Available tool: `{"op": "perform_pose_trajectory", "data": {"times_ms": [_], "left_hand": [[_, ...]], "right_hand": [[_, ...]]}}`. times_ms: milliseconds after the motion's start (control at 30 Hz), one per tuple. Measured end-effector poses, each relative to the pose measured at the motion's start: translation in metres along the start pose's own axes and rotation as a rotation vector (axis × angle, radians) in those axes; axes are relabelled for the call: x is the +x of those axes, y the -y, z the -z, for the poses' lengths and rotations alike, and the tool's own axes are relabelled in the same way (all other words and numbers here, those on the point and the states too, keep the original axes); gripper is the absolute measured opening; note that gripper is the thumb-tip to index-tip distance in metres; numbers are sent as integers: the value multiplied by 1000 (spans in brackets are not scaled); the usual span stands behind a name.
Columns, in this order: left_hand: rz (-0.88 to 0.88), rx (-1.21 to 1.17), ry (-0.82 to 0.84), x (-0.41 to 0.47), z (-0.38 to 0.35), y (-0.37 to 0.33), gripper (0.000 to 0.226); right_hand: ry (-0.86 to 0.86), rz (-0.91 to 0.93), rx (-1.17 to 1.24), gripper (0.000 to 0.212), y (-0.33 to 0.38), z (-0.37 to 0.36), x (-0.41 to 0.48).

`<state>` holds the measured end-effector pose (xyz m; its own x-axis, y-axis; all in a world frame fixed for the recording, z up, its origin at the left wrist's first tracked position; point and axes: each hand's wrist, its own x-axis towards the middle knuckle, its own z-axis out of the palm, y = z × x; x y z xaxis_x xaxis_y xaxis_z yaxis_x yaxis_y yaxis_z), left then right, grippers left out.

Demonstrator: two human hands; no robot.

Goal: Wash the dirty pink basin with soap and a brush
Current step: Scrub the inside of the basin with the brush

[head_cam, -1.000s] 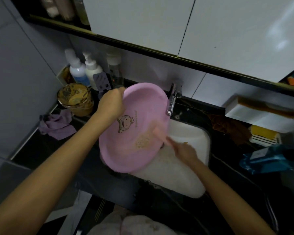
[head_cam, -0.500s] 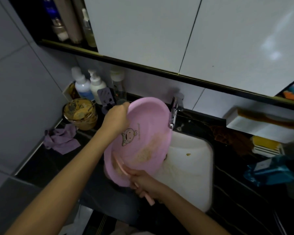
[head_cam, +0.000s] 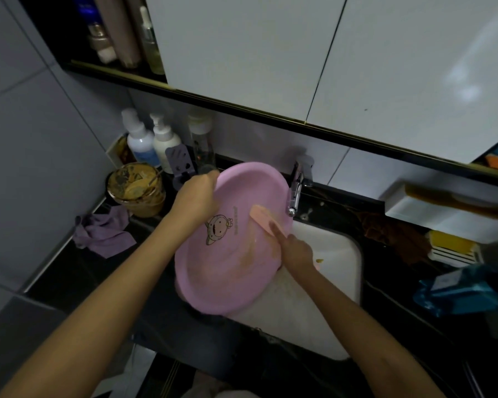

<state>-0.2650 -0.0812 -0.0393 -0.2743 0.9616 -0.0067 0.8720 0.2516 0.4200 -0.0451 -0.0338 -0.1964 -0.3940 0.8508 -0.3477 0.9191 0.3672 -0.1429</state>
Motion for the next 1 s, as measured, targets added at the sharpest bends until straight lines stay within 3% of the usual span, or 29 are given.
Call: {"op": "perform_pose_trajectory", "data": {"times_ms": [167,267,333,467,667,800,867,1000], "left_hand": [[0,-12,-6,0,0,4,36],[4,-14,-25,-1,-3,1,37],[0,-13,-42,0,-4,0,37],[-60,50,-45,2,-1,-3,34],[-68,78,-43,1,3,-9,30],[-31,-26,-42,16,6,15,28],[-24,-64,-32,20,4,24,28],[37,-192,10,32,9,46,27]], "right_hand": [[200,-48,107,69,5,-42,-59],[347,-82,434,54,37,-54,-90],[403,-3,663,50,66,-54,-93],[491,92,795,56,111,-54,-74],[381,-27,643,50,92,-54,-50],[162,-177,578,67,57,-49,-39],[91,-266,598,64,49,-36,-24],[31,-141,553,55,61,-6,-1]]}}
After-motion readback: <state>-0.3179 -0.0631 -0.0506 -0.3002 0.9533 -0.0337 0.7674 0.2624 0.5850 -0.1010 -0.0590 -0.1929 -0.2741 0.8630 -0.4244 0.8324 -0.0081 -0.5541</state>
